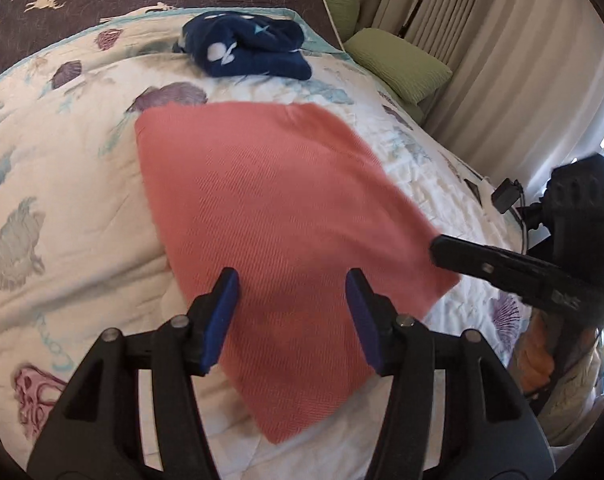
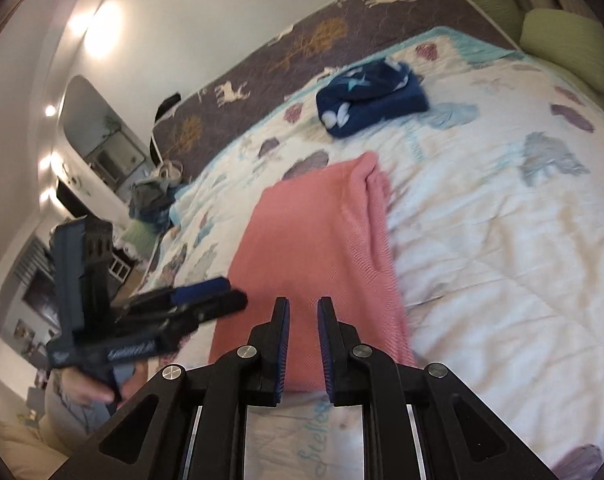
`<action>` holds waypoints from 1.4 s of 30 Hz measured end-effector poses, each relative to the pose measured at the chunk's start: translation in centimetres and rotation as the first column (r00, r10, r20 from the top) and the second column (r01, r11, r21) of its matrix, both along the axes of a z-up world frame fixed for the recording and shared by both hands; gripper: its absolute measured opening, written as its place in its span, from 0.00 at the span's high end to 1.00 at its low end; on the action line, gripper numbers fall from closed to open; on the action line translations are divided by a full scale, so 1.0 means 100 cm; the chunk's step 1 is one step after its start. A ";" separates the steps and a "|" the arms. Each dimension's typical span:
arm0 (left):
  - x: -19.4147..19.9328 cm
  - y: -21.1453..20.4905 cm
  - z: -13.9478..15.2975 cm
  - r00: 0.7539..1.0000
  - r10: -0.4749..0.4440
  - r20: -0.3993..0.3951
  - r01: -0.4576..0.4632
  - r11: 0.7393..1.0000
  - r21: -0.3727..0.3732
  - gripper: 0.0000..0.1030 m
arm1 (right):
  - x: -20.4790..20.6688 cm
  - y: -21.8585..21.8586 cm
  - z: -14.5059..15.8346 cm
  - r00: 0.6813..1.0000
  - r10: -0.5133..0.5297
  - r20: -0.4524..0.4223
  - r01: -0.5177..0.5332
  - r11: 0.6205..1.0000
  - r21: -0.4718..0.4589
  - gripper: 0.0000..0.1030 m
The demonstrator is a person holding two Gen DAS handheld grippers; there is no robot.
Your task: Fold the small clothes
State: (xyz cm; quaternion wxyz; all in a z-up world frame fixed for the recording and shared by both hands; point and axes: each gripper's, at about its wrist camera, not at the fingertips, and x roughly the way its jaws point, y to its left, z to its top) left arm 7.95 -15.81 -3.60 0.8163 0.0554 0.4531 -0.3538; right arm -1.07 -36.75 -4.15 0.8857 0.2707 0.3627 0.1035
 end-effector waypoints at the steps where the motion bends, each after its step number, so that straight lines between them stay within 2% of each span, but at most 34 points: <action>1: -0.001 0.001 -0.005 1.000 0.004 0.012 -0.004 1.000 0.018 0.45 | 0.006 0.001 -0.007 1.000 -0.004 -0.026 0.004 1.000 -0.006 0.88; 2: -0.002 0.001 -0.009 1.000 0.009 0.025 -0.010 0.999 0.036 0.45 | 0.012 0.000 -0.017 0.997 -0.030 -0.066 0.028 0.999 -0.027 0.88; 4: -0.007 0.002 -0.016 0.998 0.010 0.060 -0.014 0.998 0.065 0.45 | 0.016 -0.008 -0.040 0.979 -0.107 -0.176 0.096 0.993 -0.071 0.99; 7: -0.013 0.002 -0.015 0.995 -0.006 0.101 -0.002 0.996 0.086 0.45 | 0.012 -0.027 -0.053 0.971 -0.121 -0.205 0.137 0.988 0.066 1.00; 8: -0.013 0.003 -0.014 0.995 -0.006 0.103 -0.003 0.996 0.086 0.45 | 0.010 -0.028 -0.052 0.970 -0.121 -0.213 0.138 0.988 0.066 0.99; 11: -0.010 0.007 -0.006 0.997 0.011 0.075 -0.014 0.999 0.043 0.45 | 0.007 -0.022 -0.036 0.970 -0.121 -0.210 0.123 0.992 -0.005 0.95; 14: -0.003 0.009 0.003 0.999 0.029 0.040 -0.029 0.999 -0.015 0.45 | 0.007 -0.011 -0.009 0.988 -0.078 -0.136 0.071 0.996 -0.052 0.93; 18: 0.003 0.005 0.009 0.996 0.057 0.069 -0.057 0.998 -0.008 0.45 | 0.031 0.004 0.013 0.995 -0.029 -0.096 0.021 0.996 -0.092 0.93; 23: 0.014 -0.001 -0.001 0.995 0.075 0.059 -0.077 0.997 0.025 0.45 | 0.072 0.016 0.012 0.995 0.010 -0.099 -0.020 0.994 -0.103 0.93; 26: 0.017 -0.003 -0.011 0.996 0.064 0.058 -0.066 0.997 0.041 0.45 | 0.091 0.004 -0.008 0.986 -0.055 -0.155 0.031 0.988 -0.151 0.99; 27: 0.018 -0.002 -0.015 0.997 0.056 0.057 -0.059 0.997 0.043 0.45 | 0.097 -0.006 -0.021 0.982 -0.067 -0.178 0.045 0.992 -0.121 1.00; 29: 0.016 -0.002 -0.019 0.997 0.040 0.069 -0.043 0.998 0.045 0.45 | 0.100 -0.025 -0.042 0.976 -0.063 -0.207 0.065 0.998 0.005 1.00; 31: 0.015 -0.002 -0.017 0.997 0.026 0.076 -0.030 0.999 0.045 0.45 | 0.095 -0.046 -0.055 0.977 -0.048 -0.206 0.087 0.978 0.187 1.00; 34: 0.019 0.002 -0.009 0.998 0.030 0.053 -0.031 0.999 0.018 0.45 | 0.093 -0.049 -0.050 0.976 -0.042 -0.212 0.084 0.977 0.195 1.00; 38: 0.032 0.004 0.016 0.998 0.028 0.047 -0.024 0.996 -0.090 0.45 | 0.099 -0.039 -0.011 0.990 -0.037 -0.136 0.047 0.996 0.071 0.96; 41: 0.049 -0.007 0.028 0.995 0.047 0.088 -0.040 0.996 -0.081 0.45 | 0.120 -0.033 0.005 0.992 -0.014 -0.125 0.019 0.999 0.041 0.96; 42: 0.061 -0.011 0.026 0.996 0.057 0.073 -0.051 0.995 -0.084 0.45 | 0.129 -0.033 0.006 0.992 -0.009 -0.129 0.014 0.999 0.036 0.96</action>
